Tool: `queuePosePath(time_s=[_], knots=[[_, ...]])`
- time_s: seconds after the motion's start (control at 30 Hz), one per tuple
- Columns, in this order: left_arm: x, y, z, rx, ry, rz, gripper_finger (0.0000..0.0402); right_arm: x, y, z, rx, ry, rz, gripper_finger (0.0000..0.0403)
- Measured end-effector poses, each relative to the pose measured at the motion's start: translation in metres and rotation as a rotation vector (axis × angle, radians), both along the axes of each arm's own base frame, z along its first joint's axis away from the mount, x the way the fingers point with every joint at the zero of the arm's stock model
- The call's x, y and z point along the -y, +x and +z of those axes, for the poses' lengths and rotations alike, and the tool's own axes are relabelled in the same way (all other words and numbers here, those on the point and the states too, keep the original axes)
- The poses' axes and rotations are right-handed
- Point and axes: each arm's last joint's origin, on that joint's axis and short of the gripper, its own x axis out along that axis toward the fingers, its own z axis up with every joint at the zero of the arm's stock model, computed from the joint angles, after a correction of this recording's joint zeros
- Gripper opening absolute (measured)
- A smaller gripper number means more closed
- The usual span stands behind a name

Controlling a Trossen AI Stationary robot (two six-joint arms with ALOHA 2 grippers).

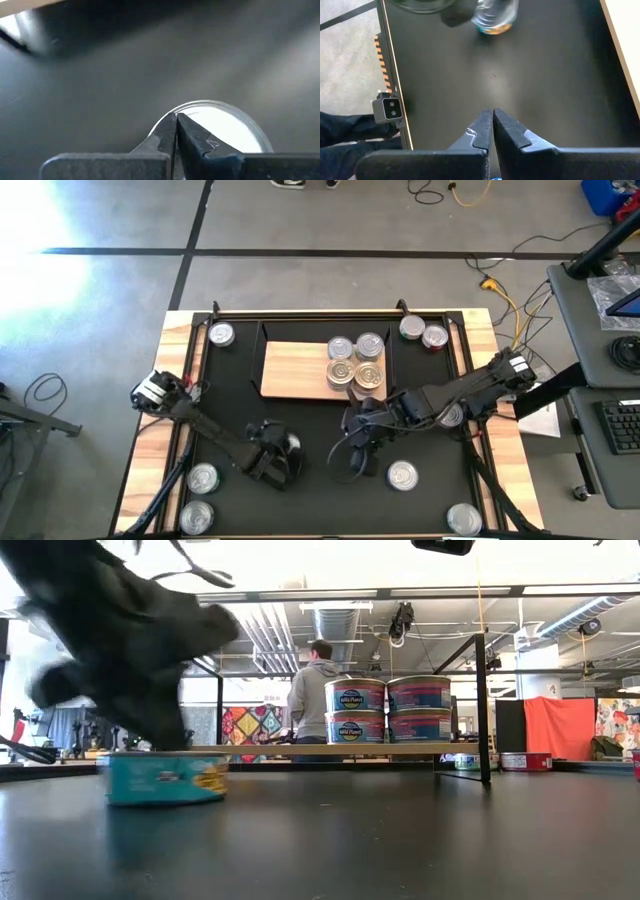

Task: Stack canned seafood by type on shelf
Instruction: Put the middle left light blue tuna can on the shelf

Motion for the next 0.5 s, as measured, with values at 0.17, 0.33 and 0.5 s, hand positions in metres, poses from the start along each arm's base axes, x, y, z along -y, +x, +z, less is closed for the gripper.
queuePosePath(time_s=[0.17, 0.33, 0.5], knots=[[0.017, -0.019, 0.026, -0.165, 0.073, -0.066, 0.0000, 0.000, 0.000, 0.000, 0.000, 0.000, 0.000, 0.0009], [0.036, -0.035, 0.062, -0.121, 0.126, -0.091, 0.0000, 0.000, 0.000, 0.000, 0.001, 0.000, 0.000, 0.0009], [0.033, -0.050, 0.050, -0.233, 0.027, 0.022, 0.0000, 0.000, 0.001, 0.000, 0.006, 0.000, -0.002, 0.0009]])
